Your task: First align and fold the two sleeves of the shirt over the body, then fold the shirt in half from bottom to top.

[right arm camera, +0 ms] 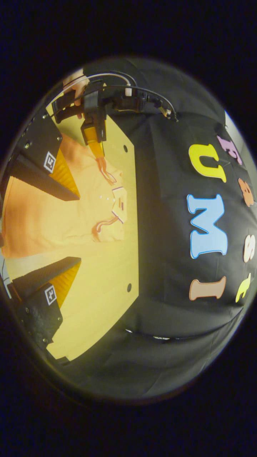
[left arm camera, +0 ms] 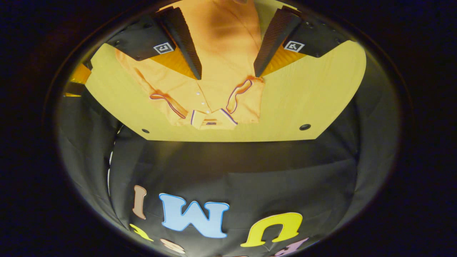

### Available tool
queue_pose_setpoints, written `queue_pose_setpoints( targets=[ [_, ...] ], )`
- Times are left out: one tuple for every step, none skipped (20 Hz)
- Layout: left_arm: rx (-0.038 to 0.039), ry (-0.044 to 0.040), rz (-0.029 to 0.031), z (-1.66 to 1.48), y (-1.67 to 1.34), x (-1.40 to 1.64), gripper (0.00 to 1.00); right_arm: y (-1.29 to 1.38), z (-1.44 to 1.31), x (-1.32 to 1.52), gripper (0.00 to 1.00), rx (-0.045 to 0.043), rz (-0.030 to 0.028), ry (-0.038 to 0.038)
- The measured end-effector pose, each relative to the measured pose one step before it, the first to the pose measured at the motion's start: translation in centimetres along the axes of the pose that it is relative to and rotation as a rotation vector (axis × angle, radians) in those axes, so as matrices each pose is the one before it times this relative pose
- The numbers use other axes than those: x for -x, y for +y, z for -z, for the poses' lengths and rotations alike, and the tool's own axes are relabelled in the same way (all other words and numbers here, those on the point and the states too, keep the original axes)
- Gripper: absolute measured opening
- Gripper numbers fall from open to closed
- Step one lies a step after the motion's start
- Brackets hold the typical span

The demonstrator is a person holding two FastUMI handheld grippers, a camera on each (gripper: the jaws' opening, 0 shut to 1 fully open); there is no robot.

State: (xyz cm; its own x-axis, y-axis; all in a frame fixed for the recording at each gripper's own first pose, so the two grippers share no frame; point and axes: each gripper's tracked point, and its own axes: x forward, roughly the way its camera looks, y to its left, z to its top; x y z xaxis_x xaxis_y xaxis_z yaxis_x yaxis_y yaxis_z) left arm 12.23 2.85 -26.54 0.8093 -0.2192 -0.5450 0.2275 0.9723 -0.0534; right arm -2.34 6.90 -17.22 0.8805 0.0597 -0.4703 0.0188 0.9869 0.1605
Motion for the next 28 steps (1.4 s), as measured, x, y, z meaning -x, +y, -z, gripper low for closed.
queue_pose_setpoints(
  targets=[
    [-0.00084, 0.00904, 0.00025, 0.975, -0.195, 1.061, 0.94, -0.100, 1.092, 0.315, 0.98, -0.00035, -0.00162, 0.02212],
    [0.00141, 0.00874, 0.00732, 0.925, -0.238, 0.976, 0.95, -0.124, 1.103, 0.226, 0.98, 0.00184, -0.00196, 0.02071],
    [-0.00077, 0.00770, 0.00430, 1.063, -0.316, 0.917, 0.96, -0.193, 1.043, 0.247, 0.98, 0.00405, 0.00139, 0.01621],
    [-0.00392, 0.00454, -0.00058, 0.925, -0.031, 0.918, 0.95, -0.223, 0.979, 0.216, 0.98, 0.00576, 0.00121, 0.01717],
    [-0.00442, 0.00668, 0.00099, 0.891, -0.231, 0.948, 0.96, -0.076, 1.182, 0.235, 0.98, 0.00565, 0.00273, 0.01776],
    [-0.00202, 0.00539, -0.00142, 1.003, -0.069, 0.896, 0.96, -0.228, 0.994, 0.140, 0.98, 0.00427, 0.00203, 0.01738],
    [0.00194, 0.01039, -0.00370, 1.060, -0.051, 0.803, 0.96, -0.142, 0.973, 0.097, 0.98, 0.00231, 0.00049, 0.01640],
    [0.00636, 0.00788, -0.00246, 1.017, -0.004, 0.800, 0.96, -0.135, 0.856, 0.239, 0.98, 0.00282, -0.00024, 0.01607],
    [0.00648, 0.00919, -0.00249, 1.031, -0.102, 0.747, 0.97, -0.278, 0.997, 0.034, 0.98, 0.00324, -0.00030, 0.01492],
    [0.00330, 0.00898, -0.00340, 1.153, 0.021, 0.783, 0.96, -0.168, 0.799, 0.090, 0.98, 0.00394, 0.00041, 0.01632],
    [0.00170, 0.01113, -0.00335, 1.118, 0.022, 0.733, 0.96, -0.055, 0.644, -0.458, 0.98, 0.00381, 0.00099, 0.01056],
    [0.00112, 0.00905, -0.00145, 0.969, 0.075, 0.678, 0.95, -0.295, 0.908, 0.038, 0.99, 0.00533, 0.00114, 0.01535],
    [0.00041, 0.01188, -0.00258, 1.179, 0.017, 0.643, 0.95, -0.349, 1.230, 0.389, 0.98, 0.00393, 0.00130, 0.01984],
    [-0.00300, 0.00959, -0.00120, 1.087, 0.015, 0.616, 0.95, -0.186, 0.855, 0.206, 0.99, 0.00220, -0.00123, 0.01597],
    [-0.00347, 0.00397, -0.00151, 0.902, -0.057, 0.539, 0.95, -0.120, 0.799, -0.001, 0.99, 0.00027, -0.00229, 0.01390],
    [-0.00184, 0.00661, 0.00230, 0.826, 0.010, 0.613, 0.95, -0.076, 0.694, 0.058, 0.99, -0.00038, -0.00345, 0.01040],
    [0.00017, 0.00861, 0.00422, 0.884, -0.173, 0.463, 0.95, 0.004, 0.772, -0.043, 0.99, 0.00128, -0.00194, 0.01098],
    [0.00356, 0.00847, 0.00566, 0.829, -0.140, 0.516, 0.95, -0.101, 0.800, -0.047, 0.99, 0.00300, 0.00172, 0.01522],
    [0.00504, 0.00601, 0.00541, 0.557, -0.184, 0.131, 0.96, -0.149, 0.714, 0.003, 0.99, -0.00084, -0.00077, 0.01127],
    [0.00260, -0.00015, 0.00227, 0.642, -0.136, 0.344, 0.96, 0.017, 0.537, -0.017, 0.98, -0.00378, -0.00236, 0.01024],
    [0.00175, 0.00019, -0.00318, 0.513, -0.062, 0.191, 0.96, 0.072, 0.514, -0.084, 0.99, -0.00550, -0.00433, 0.00721],
    [0.00222, 0.00336, -0.00170, 0.598, -0.022, 0.102, 0.95, 0.119, 0.228, -0.089, 0.99, -0.00214, -0.00333, 0.00417],
    [0.00253, 0.00514, -0.00521, 0.610, -0.022, 0.017, 0.95, 0.134, 0.289, -0.085, 0.98, -0.00041, -0.00340, 0.00585],
    [0.00365, 0.00574, -0.00620, 0.504, 0.133, -0.014, 0.95, 0.119, 0.106, -0.072, 0.98, -0.00204, -0.00214, 0.00158],
    [0.00477, 0.00392, -0.00684, 0.362, 0.030, -0.040, 0.95, 0.172, 0.144, 0.042, 0.98, -0.00311, -0.00367, 0.00050],
    [-0.00495, -0.01210, -0.00410, -0.089, -0.017, -0.013, 0.97, 0.044, 0.013, 0.043, 0.98, 0.00098, 0.00181, -0.00319],
    [-0.00422, 0.00292, -0.00266, 0.039, -0.089, -0.047, 0.95, 0.133, 0.085, -0.088, 0.99, 0.00117, -0.00011, -0.00020],
    [-0.00525, -0.00070, -0.00671, 0.033, 0.106, -0.052, 0.96, 0.163, 0.048, 0.084, 0.99, 0.00083, -0.00232, -0.00084]
  ],
)
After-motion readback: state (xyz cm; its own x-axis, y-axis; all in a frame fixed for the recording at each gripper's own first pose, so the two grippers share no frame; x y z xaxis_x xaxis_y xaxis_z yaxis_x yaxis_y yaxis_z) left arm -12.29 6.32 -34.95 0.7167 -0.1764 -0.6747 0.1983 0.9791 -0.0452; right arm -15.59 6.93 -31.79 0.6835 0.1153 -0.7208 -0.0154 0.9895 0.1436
